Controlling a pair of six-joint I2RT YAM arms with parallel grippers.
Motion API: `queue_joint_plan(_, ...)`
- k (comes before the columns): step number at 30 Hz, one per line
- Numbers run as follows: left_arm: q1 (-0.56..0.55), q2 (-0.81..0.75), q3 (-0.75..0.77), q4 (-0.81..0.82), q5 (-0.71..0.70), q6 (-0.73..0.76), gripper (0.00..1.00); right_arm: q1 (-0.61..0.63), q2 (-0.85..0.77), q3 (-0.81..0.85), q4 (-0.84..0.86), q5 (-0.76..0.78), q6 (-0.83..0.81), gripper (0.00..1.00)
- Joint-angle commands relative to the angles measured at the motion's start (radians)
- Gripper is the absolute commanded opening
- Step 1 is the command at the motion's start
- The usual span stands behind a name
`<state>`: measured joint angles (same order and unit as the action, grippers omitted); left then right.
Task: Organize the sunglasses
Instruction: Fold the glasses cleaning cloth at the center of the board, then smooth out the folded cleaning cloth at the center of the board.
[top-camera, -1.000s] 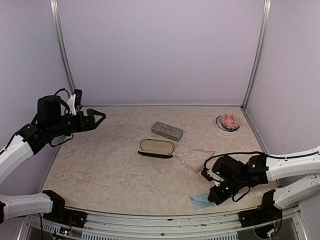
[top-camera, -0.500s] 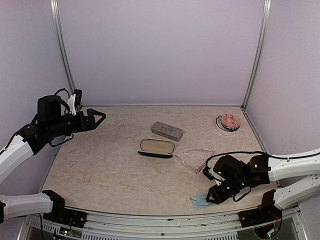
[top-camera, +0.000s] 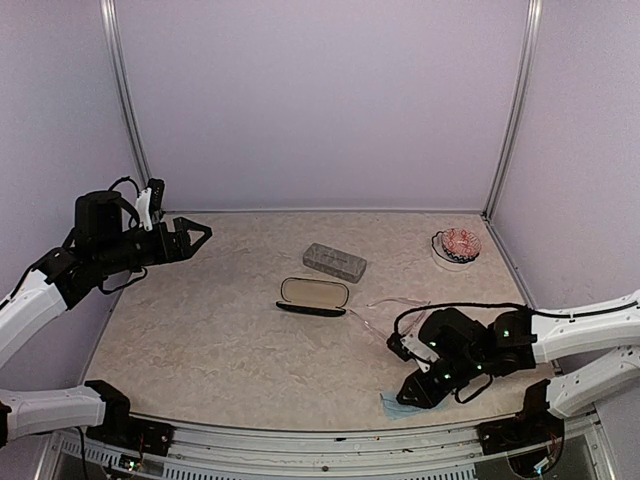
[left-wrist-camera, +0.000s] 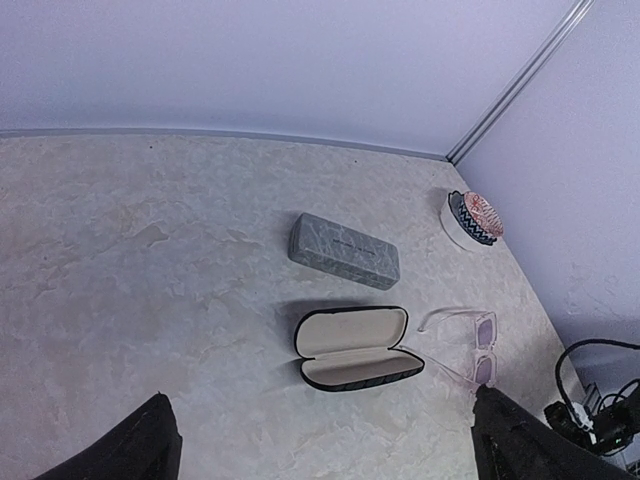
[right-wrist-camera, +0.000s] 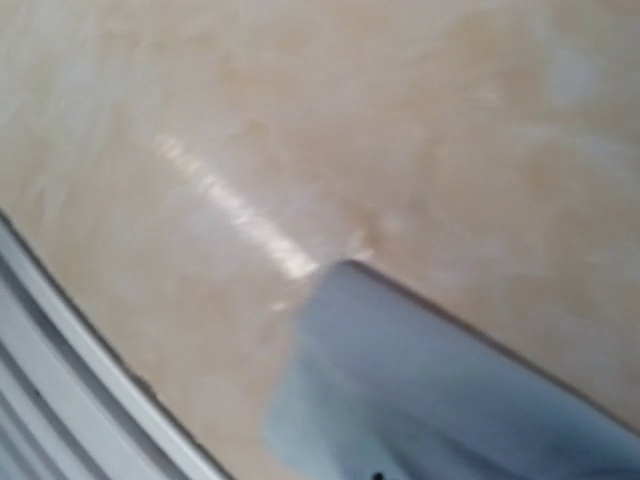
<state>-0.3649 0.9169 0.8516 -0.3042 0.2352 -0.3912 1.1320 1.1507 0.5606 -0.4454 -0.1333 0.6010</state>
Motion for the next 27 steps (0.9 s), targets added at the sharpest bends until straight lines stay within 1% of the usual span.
queue_joint_plan(1, 0.009, -0.002, -0.006, 0.008, 0.000, 0.017, 0.99, 0.057, 0.066, 0.039, 0.052, -0.022, -0.054, 0.23)
queue_joint_plan(4, 0.010, -0.002, -0.006, 0.007, 0.002, 0.017, 0.99, 0.084, 0.118, 0.066, 0.018, 0.028, -0.061, 0.26)
queue_joint_plan(7, 0.010, -0.002, -0.006, 0.007, 0.003, 0.017, 0.99, 0.100, 0.160, 0.086, -0.011, 0.076, -0.063, 0.28)
queue_joint_plan(14, 0.010, -0.004, -0.006, 0.006, 0.003, 0.017, 0.99, 0.130, 0.224, 0.109, -0.032, 0.099, -0.077, 0.25)
queue_joint_plan(27, 0.009, -0.004, -0.006, 0.006, 0.001, 0.018, 0.99, 0.153, 0.261, 0.146, -0.074, 0.189, -0.077, 0.26)
